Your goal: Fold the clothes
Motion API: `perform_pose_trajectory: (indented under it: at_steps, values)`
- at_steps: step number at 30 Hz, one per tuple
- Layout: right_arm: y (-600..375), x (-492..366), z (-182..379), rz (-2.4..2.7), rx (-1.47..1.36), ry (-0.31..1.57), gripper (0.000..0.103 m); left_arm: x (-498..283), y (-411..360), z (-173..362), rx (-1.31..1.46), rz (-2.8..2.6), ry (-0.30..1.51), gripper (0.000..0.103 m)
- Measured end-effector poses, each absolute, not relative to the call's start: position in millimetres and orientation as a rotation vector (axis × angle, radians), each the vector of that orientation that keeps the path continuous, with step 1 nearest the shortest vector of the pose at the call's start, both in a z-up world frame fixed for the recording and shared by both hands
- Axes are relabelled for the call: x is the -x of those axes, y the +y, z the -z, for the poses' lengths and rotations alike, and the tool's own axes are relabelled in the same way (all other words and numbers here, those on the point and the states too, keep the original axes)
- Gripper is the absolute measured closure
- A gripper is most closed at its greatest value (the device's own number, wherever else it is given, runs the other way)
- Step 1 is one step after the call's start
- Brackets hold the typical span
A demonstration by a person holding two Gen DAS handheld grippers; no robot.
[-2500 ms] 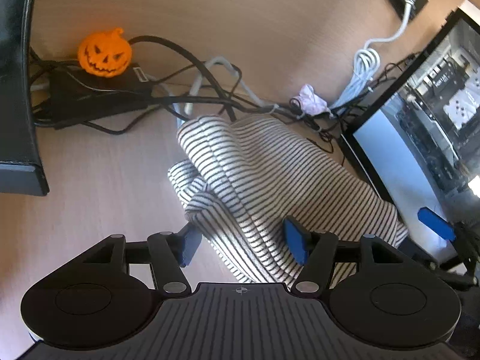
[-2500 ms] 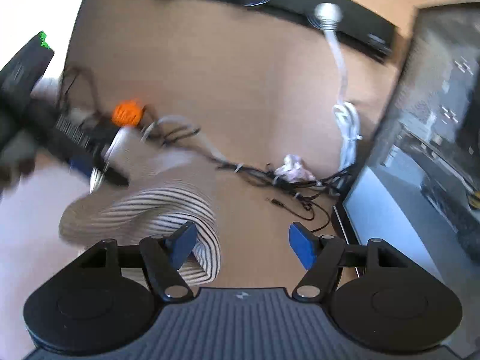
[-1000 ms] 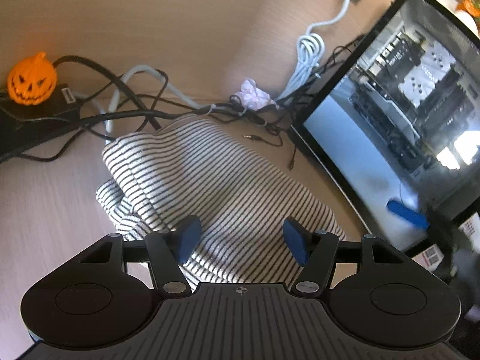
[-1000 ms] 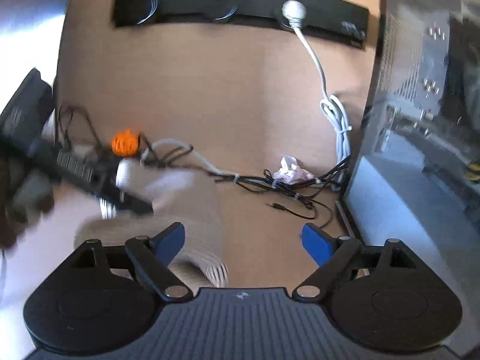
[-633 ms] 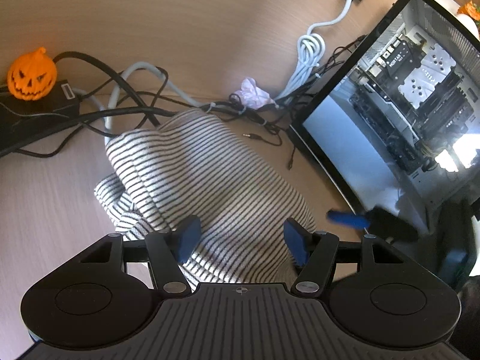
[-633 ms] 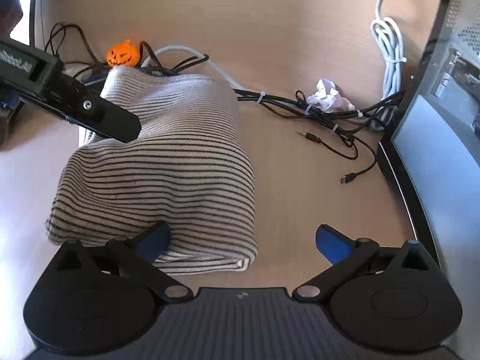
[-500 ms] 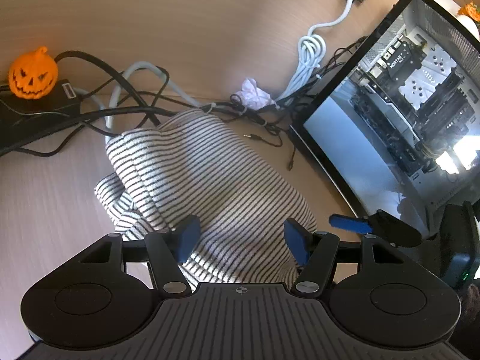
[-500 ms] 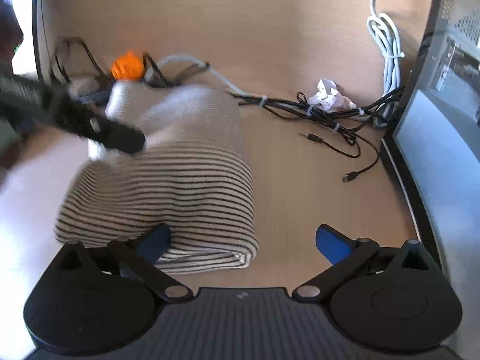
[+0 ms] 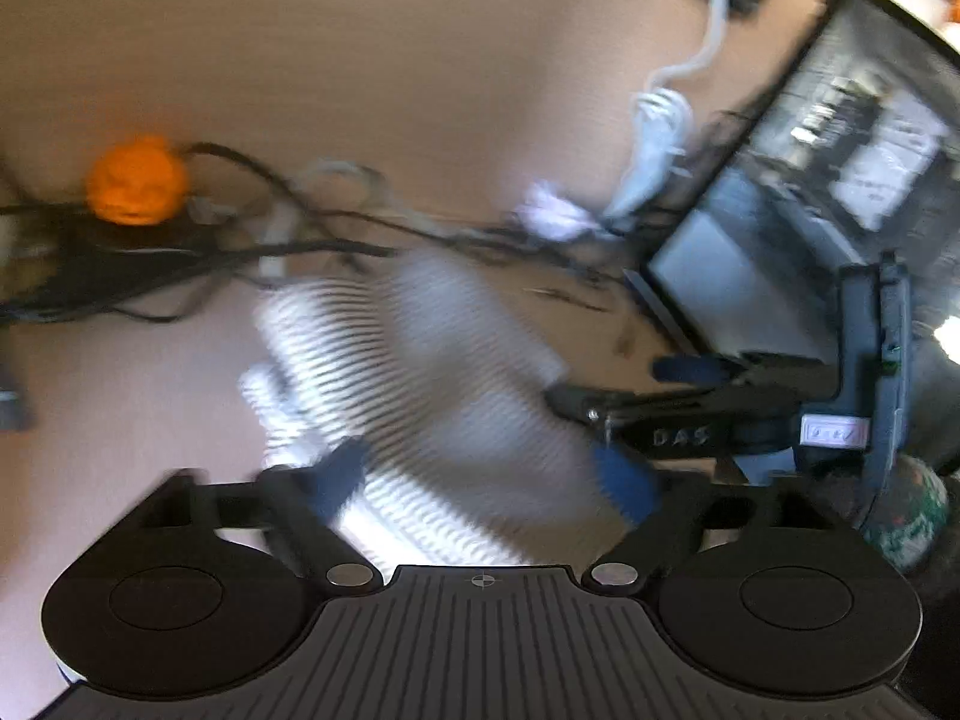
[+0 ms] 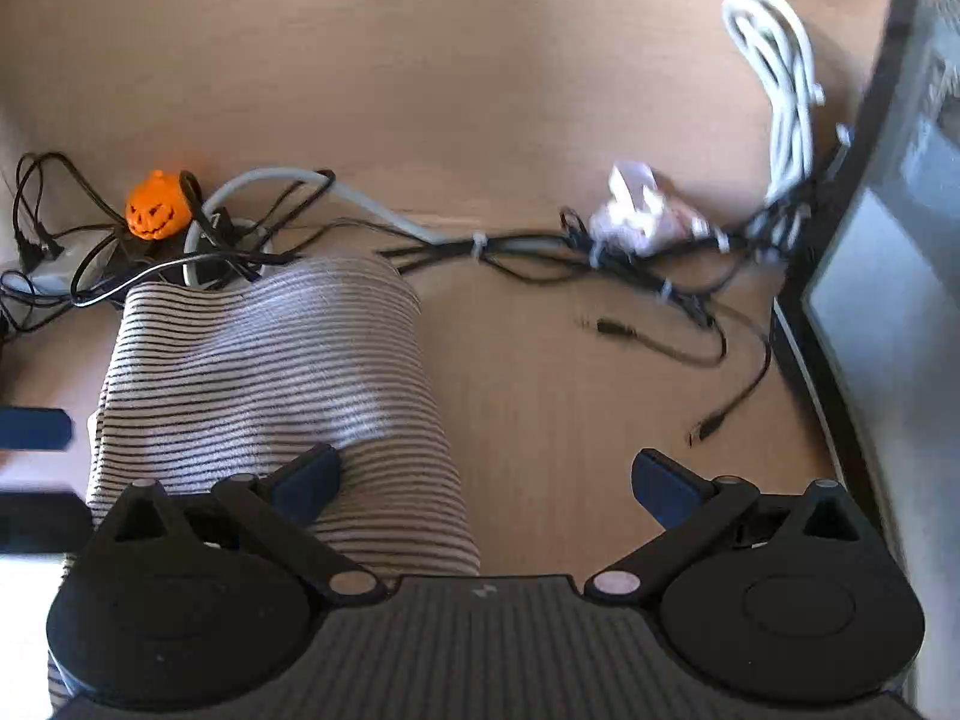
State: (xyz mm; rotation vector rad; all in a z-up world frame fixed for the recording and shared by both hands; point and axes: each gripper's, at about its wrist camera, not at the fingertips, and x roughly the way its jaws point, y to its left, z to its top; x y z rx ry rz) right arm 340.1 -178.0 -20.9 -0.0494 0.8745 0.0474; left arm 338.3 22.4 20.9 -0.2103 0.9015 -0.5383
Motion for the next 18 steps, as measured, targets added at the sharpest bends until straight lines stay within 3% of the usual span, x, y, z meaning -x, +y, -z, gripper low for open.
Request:
perform_pose_trajectory:
  at_steps: [18]
  values:
    - [-188.9,-339.6,25.9,-0.127,-0.025,0.869,0.0,-350.8,26.9,15.1,0.115,0.307,1.005,0.003]
